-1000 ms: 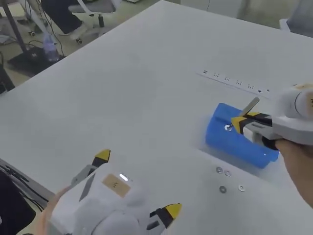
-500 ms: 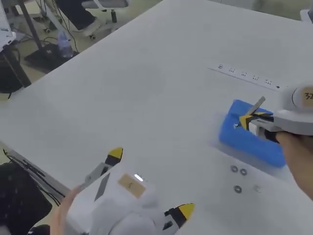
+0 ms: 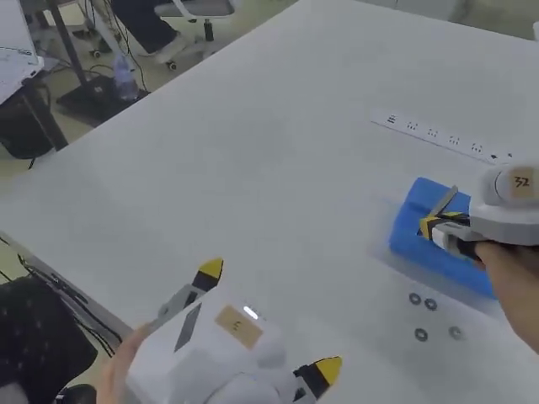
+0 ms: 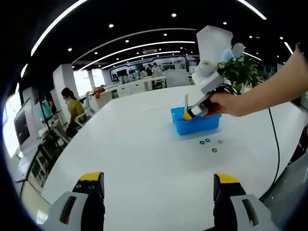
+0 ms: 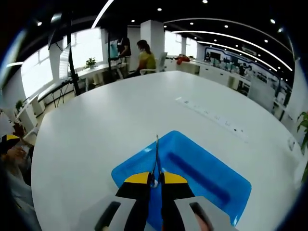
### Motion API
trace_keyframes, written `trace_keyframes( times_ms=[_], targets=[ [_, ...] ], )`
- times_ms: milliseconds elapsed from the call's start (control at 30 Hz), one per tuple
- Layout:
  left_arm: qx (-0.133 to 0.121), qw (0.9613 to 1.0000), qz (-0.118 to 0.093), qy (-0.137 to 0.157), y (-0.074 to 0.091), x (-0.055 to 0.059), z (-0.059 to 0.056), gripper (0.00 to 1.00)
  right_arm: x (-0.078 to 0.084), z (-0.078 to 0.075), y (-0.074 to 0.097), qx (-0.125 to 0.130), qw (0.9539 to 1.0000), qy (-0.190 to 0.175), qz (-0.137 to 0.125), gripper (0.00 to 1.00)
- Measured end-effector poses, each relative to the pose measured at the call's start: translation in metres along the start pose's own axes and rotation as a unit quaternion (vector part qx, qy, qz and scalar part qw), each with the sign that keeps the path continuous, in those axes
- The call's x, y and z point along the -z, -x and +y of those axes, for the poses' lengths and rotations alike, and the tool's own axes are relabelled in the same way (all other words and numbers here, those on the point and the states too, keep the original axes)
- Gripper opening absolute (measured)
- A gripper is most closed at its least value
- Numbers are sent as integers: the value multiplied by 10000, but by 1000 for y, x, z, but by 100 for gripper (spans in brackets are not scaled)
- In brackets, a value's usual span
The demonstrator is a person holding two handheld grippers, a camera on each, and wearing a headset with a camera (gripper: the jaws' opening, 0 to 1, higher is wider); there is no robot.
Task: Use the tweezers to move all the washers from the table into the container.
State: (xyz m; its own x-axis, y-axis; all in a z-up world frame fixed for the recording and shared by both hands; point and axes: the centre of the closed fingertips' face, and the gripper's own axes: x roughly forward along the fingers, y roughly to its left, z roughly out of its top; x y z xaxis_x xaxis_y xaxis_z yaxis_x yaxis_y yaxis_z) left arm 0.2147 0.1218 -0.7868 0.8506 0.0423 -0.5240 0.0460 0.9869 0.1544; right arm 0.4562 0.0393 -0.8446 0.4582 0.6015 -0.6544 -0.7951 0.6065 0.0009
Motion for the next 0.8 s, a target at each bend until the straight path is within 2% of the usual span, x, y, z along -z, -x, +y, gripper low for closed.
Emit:
trace_keyframes(
  times_ms=[233, 333, 467, 667, 800],
  targets=[
    [-8, 10000, 22, 3, 0, 1, 1, 96, -2, 4, 3, -53, 10000, 30, 26, 4],
    [-25, 10000, 11, 20, 0, 0, 1, 96, -6, 7, 8, -97, 9999, -13, -42, 4],
    [-35, 10000, 0, 6, 0, 0, 2, 96, -12, 6, 14, -87, 9999, 17, -126, 5],
    [-52, 10000, -16, 2, 1, -1, 2, 96, -11, 1, 16, -70, 9999, 14, -99, 5],
    [-64, 10000, -22, 7, 1, -1, 3, 96, -20, 1, 26, -95, 9997, 54, -234, 4]
  ],
)
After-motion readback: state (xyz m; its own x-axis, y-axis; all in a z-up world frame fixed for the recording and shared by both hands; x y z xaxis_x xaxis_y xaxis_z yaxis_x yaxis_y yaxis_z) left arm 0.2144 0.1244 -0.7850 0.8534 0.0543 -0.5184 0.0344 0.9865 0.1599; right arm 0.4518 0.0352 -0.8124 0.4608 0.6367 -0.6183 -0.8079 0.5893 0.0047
